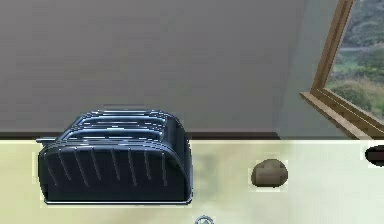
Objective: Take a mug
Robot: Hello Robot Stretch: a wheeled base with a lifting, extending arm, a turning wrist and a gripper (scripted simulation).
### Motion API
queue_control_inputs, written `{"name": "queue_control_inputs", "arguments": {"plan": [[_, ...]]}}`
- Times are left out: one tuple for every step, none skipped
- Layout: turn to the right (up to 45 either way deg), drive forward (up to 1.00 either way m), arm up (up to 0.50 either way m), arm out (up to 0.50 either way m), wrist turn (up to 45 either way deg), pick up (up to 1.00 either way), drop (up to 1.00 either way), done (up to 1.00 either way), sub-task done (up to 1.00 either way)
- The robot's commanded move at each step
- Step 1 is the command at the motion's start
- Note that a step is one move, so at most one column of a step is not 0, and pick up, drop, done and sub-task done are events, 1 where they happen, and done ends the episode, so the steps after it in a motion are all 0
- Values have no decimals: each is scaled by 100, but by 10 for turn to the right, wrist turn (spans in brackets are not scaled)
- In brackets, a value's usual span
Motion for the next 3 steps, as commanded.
{"name": "queue_control_inputs", "arguments": {"plan": [[0, 0, 50, 0, 0, 0, 0, 0, 0], [0, 0, 38, 0, 0, 0, 0, 0, 0], [0, 0, 0, 50, 0, 0, 0, 0, 0]]}}
